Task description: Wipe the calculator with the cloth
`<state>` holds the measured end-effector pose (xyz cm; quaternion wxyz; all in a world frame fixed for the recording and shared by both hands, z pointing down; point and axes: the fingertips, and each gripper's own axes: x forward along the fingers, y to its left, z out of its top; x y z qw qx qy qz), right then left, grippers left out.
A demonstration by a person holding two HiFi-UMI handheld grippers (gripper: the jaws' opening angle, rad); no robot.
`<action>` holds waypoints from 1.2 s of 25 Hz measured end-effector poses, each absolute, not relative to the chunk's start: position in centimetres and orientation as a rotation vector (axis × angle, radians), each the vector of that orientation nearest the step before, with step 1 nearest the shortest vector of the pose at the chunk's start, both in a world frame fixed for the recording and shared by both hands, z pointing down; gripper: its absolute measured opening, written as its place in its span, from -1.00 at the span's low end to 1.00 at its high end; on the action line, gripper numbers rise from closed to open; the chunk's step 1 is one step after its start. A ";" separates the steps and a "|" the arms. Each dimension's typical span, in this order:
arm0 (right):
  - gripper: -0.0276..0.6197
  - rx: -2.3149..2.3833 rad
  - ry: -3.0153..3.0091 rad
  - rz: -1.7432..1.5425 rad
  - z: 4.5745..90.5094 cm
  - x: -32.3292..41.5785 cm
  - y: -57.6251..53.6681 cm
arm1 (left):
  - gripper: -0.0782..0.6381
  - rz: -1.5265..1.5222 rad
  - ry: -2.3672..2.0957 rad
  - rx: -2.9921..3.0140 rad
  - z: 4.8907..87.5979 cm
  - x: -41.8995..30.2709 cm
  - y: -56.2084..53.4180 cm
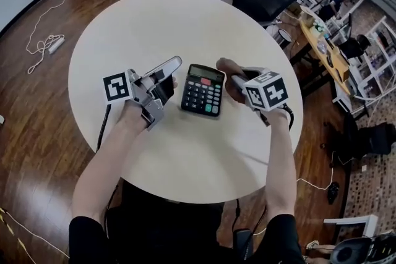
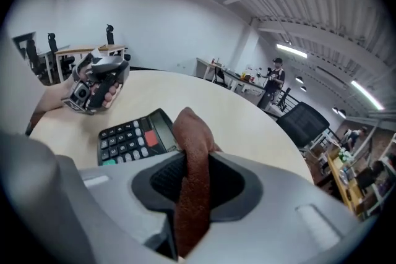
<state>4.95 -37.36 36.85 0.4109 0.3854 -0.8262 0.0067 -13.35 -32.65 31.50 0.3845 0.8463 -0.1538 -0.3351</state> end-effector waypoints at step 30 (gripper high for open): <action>-0.61 0.688 -2.004 -0.384 37.9 -4.8 -34.8 | -0.77 -1.025 -0.402 2.028 32.1 -15.2 -33.2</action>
